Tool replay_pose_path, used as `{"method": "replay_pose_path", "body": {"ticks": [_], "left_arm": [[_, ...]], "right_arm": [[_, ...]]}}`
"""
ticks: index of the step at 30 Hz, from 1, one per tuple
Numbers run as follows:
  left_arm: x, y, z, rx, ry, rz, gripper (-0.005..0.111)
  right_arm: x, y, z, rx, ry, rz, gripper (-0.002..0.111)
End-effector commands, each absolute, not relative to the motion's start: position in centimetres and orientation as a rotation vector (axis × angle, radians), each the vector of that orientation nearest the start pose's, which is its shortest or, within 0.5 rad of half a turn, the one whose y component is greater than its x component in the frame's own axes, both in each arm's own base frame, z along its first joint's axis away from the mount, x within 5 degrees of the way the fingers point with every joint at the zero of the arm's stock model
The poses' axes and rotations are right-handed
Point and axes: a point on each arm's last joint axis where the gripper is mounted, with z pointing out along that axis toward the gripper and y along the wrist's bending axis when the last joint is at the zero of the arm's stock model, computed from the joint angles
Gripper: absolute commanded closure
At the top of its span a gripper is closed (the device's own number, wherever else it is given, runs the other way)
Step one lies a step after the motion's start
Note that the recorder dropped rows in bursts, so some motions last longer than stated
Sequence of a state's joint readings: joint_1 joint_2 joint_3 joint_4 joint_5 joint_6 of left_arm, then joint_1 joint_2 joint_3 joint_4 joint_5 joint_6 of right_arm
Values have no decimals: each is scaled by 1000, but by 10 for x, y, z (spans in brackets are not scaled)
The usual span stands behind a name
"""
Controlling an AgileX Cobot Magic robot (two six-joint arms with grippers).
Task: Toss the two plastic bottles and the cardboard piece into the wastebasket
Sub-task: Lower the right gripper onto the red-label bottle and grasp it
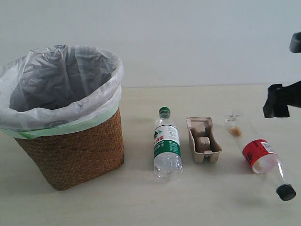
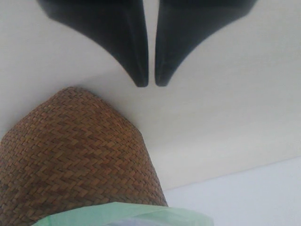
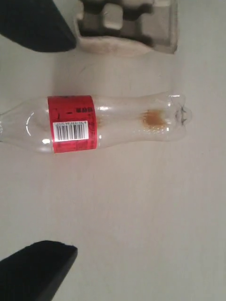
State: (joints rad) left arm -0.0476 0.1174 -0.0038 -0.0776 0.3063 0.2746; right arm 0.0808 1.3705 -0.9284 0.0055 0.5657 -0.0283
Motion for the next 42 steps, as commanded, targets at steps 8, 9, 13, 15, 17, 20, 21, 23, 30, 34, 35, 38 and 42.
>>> {"method": "replay_pose_path", "body": {"ticks": [8,9,13,15,17,20,21,23,30,34,35,38,42], "left_arm": [[61,-5,179,232,1884,68,103],[61,-5,179,232,1884,68,103],[61,-5,179,232,1884,68,103],[61,-5,179,232,1884,68,103],[61,-5,179,232,1884,68,103],[61,-5,179,232,1884,68,103],[61,-5,179,232,1884,68,103],[61,-5,179,232,1884,68,103],[61,-5,179,232,1884,68,103],[61,-5,179,232,1884,68,103],[61,-5,179,232,1884,68,103],[61,-5,179,232,1884,68,103],[61,-5,179,232,1884,68,103]], "right_arm": [[343,51,197,-332,2634,15,5],[346,52,192,-321,2657,18,5],[356,52,170,-345,2726,-12,5],[359,51,160,-365,2740,-30,5],[361,50,151,-403,2750,-59,5],[364,49,144,-426,2743,-84,5],[365,49,142,-433,2734,-88,5],[368,50,143,-418,2702,-82,5],[369,50,133,-400,2722,-76,37],[366,49,122,-402,2790,-83,81],[366,49,121,-399,2793,-83,95],[365,49,125,-380,2791,-79,108],[365,49,143,-329,2749,-69,108]]}}
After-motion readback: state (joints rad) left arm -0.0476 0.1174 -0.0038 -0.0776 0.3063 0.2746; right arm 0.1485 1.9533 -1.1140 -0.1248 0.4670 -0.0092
